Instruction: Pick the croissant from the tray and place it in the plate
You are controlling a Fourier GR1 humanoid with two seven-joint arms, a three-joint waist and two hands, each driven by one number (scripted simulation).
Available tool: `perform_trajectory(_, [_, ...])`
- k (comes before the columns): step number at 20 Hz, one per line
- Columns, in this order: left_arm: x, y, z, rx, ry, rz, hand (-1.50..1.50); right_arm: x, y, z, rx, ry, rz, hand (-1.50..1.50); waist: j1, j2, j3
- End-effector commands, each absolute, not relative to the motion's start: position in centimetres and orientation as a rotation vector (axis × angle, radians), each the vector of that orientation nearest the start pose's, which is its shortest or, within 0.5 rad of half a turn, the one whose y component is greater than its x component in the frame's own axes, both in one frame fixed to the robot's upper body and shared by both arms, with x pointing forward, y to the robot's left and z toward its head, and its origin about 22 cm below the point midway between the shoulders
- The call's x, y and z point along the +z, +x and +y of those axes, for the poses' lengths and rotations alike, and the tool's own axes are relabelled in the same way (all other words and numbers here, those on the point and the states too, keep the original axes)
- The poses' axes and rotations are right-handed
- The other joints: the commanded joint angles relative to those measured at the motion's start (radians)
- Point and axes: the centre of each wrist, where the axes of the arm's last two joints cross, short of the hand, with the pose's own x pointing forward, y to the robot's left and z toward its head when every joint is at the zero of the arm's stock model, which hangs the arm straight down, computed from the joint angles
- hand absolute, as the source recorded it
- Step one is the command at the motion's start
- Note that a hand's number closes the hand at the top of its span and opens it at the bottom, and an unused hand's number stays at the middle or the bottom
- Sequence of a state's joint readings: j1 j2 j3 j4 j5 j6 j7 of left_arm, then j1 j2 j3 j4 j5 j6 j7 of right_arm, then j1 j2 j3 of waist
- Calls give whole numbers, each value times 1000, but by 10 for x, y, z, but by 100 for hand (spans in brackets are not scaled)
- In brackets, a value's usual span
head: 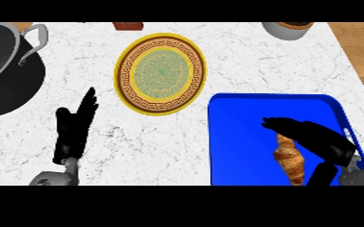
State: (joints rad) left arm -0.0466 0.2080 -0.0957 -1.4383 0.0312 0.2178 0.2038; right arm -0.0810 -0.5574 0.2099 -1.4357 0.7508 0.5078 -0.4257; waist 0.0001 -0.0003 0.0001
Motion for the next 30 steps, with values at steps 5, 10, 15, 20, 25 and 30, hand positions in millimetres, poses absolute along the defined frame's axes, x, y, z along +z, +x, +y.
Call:
perform_trajectory(5, [-10,253,265,-26,237,-1291,0,-4,255,-324,1646,-192,-1271,150,2,1,0])
perform_trajectory(10, [-11,246,252,-25,243,-1266,0,21,261,-320,1619,-231,-1373,150,0,-1,0])
perform_trajectory(15, [-10,239,261,-31,249,-1285,0,8,258,-345,1528,-389,-1442,150,-1,-1,0])
perform_trajectory(20, [-13,246,255,-17,252,-1280,0,33,275,-218,1393,-523,-1632,150,4,-4,-2])
perform_trajectory(25, [-8,256,232,-105,182,-1302,0,56,282,-92,1430,-502,-1733,150,103,7,-5])
perform_trajectory(30, [-3,264,226,-118,174,-1293,0,93,278,-41,1276,-594,-1799,150,98,6,-1])
